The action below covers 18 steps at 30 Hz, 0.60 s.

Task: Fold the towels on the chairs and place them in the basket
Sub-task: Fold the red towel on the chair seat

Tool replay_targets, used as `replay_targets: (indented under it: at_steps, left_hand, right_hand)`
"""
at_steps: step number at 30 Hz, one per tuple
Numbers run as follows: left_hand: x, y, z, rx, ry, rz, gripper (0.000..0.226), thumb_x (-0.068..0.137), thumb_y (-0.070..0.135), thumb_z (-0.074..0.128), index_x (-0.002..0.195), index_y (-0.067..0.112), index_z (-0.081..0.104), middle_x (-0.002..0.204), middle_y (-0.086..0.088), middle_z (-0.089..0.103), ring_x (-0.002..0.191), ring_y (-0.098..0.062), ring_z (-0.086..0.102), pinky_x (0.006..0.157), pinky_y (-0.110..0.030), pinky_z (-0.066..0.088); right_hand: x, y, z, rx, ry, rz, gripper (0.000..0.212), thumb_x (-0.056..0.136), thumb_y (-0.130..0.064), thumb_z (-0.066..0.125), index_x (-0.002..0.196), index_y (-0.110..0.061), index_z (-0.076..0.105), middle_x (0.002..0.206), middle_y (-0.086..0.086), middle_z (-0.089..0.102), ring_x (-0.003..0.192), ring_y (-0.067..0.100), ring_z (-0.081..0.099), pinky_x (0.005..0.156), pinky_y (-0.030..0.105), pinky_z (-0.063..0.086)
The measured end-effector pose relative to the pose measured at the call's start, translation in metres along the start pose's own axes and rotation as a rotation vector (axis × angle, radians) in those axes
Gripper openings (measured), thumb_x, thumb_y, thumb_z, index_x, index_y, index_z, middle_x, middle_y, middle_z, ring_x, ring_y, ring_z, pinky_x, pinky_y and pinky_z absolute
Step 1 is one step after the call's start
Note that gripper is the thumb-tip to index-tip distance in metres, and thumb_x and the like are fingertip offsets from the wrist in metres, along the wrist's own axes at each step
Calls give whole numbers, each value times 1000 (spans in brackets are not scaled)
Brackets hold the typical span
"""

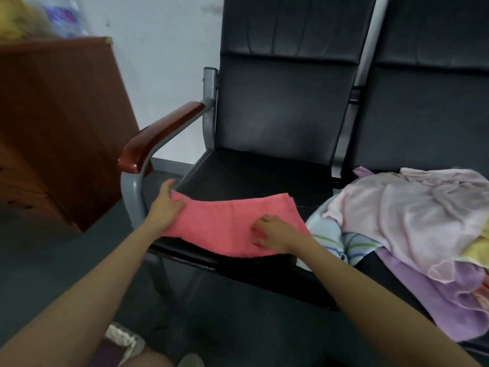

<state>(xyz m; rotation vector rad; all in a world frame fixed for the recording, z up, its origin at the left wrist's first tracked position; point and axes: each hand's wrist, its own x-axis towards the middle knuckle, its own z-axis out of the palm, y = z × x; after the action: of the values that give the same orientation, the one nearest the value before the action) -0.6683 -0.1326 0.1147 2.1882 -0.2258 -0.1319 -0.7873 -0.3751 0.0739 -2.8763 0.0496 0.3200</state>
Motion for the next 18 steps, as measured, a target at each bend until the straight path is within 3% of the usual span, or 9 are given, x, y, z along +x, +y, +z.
replay_targets:
  at_steps: [2, 4, 6, 8, 11, 13, 17, 18]
  left_hand:
    - [-3, 15, -5, -12, -56, 114, 49, 94, 3, 50, 140, 17, 44, 144, -8, 44, 126, -18, 43, 99, -21, 32]
    - [-7, 35, 1, -69, -99, 154, 40, 94, -2, 46, 131, 9, 55, 135, -3, 51, 113, -10, 46, 87, -9, 31]
    - [-9, 53, 17, -120, -133, 141, 39, 95, -3, 45, 129, 9, 57, 133, -3, 50, 109, -12, 48, 86, -13, 35]
    - [-11, 70, 36, -156, -183, 155, 43, 94, -3, 44, 131, 13, 56, 136, -6, 51, 113, -17, 52, 91, -22, 42]
    - [-14, 91, 69, -51, -269, 216, 42, 93, 2, 45, 132, 15, 55, 135, -7, 53, 117, -25, 55, 99, -32, 45]
    - [-16, 99, 96, 37, -315, 243, 39, 95, 5, 44, 131, 12, 56, 135, -8, 53, 121, -27, 52, 101, -31, 42]
    - [-29, 103, 138, 48, -495, 275, 40, 96, 0, 42, 136, 1, 46, 149, -7, 37, 136, -22, 38, 106, -21, 28]
    - [-34, 101, 145, 32, -538, 278, 42, 98, 3, 43, 140, 2, 41, 149, -4, 36, 132, -22, 43, 102, -20, 33]
  right_hand:
    - [2, -14, 10, -20, 7, -33, 48, 93, -39, 48, 136, -17, 45, 135, 9, 46, 125, 30, 41, 106, 41, 32]
    - [0, -27, 13, -24, 29, -46, 49, 95, -39, 47, 140, -19, 43, 141, 9, 41, 130, 29, 36, 110, 40, 27]
    - [-3, -35, 10, -7, 15, -68, 48, 96, -35, 47, 140, -16, 43, 143, 9, 41, 134, 26, 33, 110, 36, 22]
    - [-6, -32, 4, 86, 12, -79, 42, 97, -27, 47, 136, -12, 49, 139, 9, 47, 132, 24, 37, 107, 32, 26]
    - [-15, -3, -11, 237, 149, 116, 38, 95, -20, 49, 133, -15, 52, 137, 6, 48, 123, 23, 49, 102, 32, 38]
    - [-27, 22, -12, 290, 203, 234, 34, 95, -17, 49, 128, -13, 55, 131, 7, 53, 114, 23, 54, 95, 29, 41]
    - [-45, 43, 5, 496, 213, 280, 25, 94, -11, 47, 113, -13, 64, 101, 2, 64, 86, 15, 58, 80, 29, 47]
    - [-45, 45, 8, 570, 245, 294, 25, 94, -11, 47, 112, -13, 64, 97, 0, 64, 83, 15, 59, 81, 32, 49]
